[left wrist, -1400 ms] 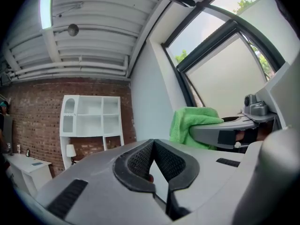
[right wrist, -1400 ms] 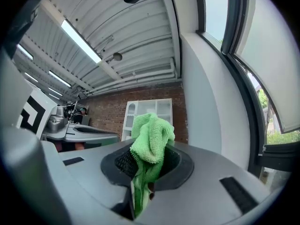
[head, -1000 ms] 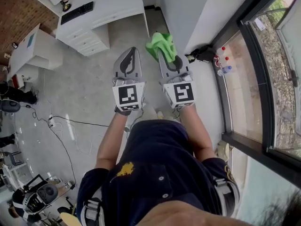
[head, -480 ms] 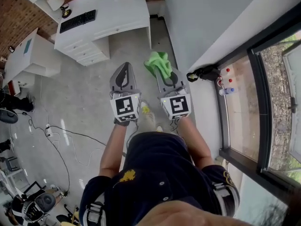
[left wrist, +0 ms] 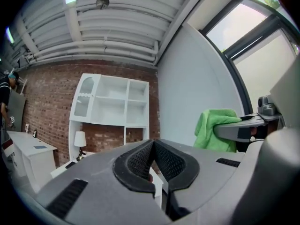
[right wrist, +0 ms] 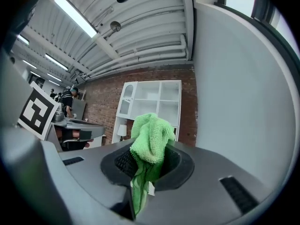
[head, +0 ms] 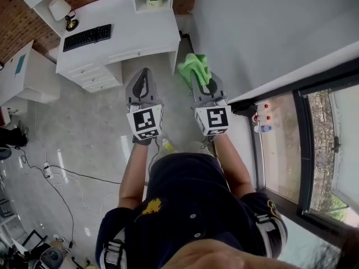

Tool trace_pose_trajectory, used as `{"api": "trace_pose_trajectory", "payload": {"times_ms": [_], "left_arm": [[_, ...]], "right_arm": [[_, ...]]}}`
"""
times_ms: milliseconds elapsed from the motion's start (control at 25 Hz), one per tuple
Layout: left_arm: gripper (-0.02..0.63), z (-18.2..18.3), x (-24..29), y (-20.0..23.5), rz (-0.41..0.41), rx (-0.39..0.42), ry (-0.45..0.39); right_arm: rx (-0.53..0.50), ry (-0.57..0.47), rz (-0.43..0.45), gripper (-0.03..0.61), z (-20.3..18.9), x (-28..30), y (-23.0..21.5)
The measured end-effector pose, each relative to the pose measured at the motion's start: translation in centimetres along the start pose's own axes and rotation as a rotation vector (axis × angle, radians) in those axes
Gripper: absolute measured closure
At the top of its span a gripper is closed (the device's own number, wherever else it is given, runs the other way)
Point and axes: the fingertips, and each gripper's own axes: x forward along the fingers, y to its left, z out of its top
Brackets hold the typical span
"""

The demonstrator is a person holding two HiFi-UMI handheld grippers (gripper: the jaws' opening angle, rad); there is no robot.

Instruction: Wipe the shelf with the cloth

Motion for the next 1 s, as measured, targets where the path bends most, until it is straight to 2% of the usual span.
{"api": "trace_pose_trajectory", "payload": {"times_ms": [320, 560, 760, 880, 1000], "left_arm": [[0.598, -2.5, 5.9, 4.0, -0.003, -0.011, 0.044], [0.598, -5.0, 12.8, 4.9, 0.017, 0.012, 0.093], [0.598, -6.4, 21.2, 6.5, 0.063, 0.060, 0.129], [0.598, -6.0, 26.3, 7.2, 0.088, 0.059, 0.157], [0.598, -5.5, 29.9, 7.0, 0.119, 0.064, 0.170]], "right_arm": [[-0.018, 0.013, 0.015, 0.532, -1.3, 7.7, -0.3], [0.031, 0.020, 0.014, 0.532, -4.6, 14.7, -4.9], [0.086, 0.009, 0.074, 0.532, -6.8, 24.0, -8.3], [0.089, 0.009, 0.124, 0.532, -6.9, 28.4, -10.5], [0.124, 0.044, 0.133, 0.532, -8.3, 30.7, -13.9]]}}
